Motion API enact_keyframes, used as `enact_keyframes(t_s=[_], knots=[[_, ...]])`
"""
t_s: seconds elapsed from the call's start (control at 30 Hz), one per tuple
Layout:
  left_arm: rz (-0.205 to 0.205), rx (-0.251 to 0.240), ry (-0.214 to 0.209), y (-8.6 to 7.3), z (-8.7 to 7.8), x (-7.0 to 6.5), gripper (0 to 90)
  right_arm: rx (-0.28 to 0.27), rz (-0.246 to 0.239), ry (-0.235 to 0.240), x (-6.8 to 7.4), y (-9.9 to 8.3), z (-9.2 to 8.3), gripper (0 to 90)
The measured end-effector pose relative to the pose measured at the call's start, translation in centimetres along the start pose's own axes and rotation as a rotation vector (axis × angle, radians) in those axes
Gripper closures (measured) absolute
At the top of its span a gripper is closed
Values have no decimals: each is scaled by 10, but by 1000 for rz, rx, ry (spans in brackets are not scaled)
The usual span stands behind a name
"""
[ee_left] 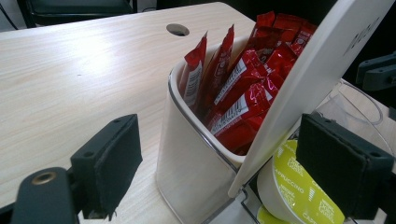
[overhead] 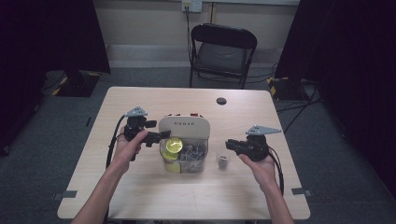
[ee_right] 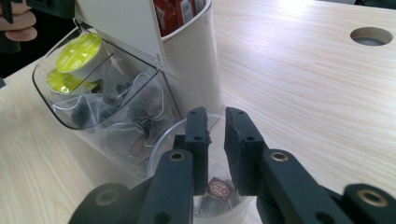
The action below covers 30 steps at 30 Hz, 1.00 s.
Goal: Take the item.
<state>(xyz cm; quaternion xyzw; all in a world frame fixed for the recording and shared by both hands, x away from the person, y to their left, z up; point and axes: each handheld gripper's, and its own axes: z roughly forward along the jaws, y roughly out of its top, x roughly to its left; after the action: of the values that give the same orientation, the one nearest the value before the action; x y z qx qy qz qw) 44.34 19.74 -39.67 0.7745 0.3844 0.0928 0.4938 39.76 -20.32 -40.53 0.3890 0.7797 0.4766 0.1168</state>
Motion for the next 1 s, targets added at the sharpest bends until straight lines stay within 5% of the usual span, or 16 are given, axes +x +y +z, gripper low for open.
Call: enact_keyframes(t_s=[0.47, 0.8, 1.0], knots=[[-15, -24, -5, 1, -6, 2, 155, -36, 25, -77, -4, -6, -24, 593], [-41, -78, -5, 5, -27, 10, 176, -29, 79, -157, -17, -40, -43, 419], [-57, -108, 8, 7, -37, 17, 174, 33, 88, -193, -21, -62, -41, 339]])
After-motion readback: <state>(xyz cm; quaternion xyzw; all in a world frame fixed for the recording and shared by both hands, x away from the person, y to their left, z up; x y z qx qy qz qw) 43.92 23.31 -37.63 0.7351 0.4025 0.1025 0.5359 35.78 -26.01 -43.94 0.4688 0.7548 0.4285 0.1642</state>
